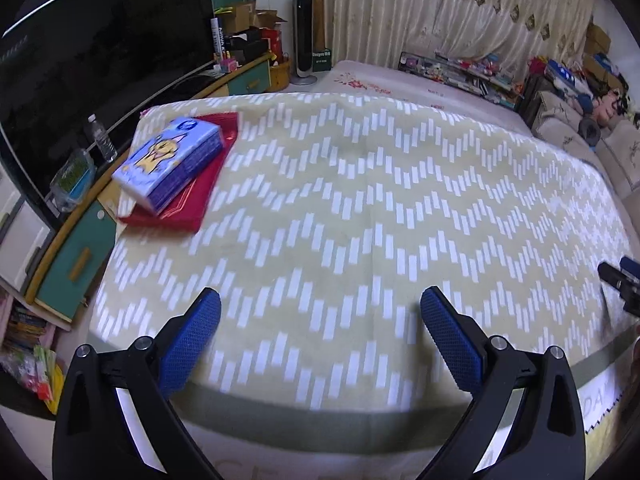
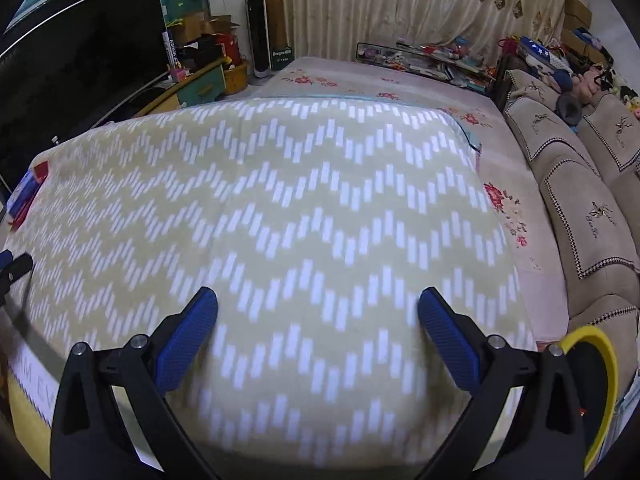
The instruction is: Collect trash
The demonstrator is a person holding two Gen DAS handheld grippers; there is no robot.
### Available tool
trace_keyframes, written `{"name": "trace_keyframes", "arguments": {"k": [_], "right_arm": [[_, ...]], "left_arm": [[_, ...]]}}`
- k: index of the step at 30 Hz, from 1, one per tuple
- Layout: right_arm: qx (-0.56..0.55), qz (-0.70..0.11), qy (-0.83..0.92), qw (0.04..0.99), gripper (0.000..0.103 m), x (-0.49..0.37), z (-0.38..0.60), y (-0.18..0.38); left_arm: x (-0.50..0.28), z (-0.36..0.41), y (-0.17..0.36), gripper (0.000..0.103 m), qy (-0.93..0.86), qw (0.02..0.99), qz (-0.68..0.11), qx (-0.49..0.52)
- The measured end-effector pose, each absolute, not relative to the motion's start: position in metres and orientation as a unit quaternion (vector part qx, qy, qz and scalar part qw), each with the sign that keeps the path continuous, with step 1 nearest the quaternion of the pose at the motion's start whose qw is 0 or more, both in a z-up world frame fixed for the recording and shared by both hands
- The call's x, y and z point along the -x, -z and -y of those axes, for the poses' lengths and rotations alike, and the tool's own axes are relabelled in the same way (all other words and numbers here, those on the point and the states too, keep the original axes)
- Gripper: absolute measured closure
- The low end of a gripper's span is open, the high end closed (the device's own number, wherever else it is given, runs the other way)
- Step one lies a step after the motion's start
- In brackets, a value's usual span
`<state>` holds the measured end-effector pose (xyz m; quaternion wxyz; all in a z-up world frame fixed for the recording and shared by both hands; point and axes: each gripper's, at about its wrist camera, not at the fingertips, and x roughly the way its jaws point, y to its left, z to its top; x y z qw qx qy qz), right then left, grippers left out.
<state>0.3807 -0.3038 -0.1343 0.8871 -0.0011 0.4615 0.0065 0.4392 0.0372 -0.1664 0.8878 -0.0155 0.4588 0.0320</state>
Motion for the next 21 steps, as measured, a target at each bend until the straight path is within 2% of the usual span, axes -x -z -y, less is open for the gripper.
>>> {"name": "trace_keyframes", "arguments": {"k": [9, 21], "right_arm": [[-0.003, -0.463, 0.003, 0.886, 0.005, -0.415, 0.293, 0.132], [-0.006, -0.464, 0.003, 0.886, 0.005, -0.409, 0.294, 0.134]], "left_arm": [[-0.478, -0.036, 0.169, 0.003, -0.034, 0.885, -0.463, 0.006], [-0.480, -0.036, 0.169, 0.003, -0.034, 0.885, -0.463, 0.006]]}}
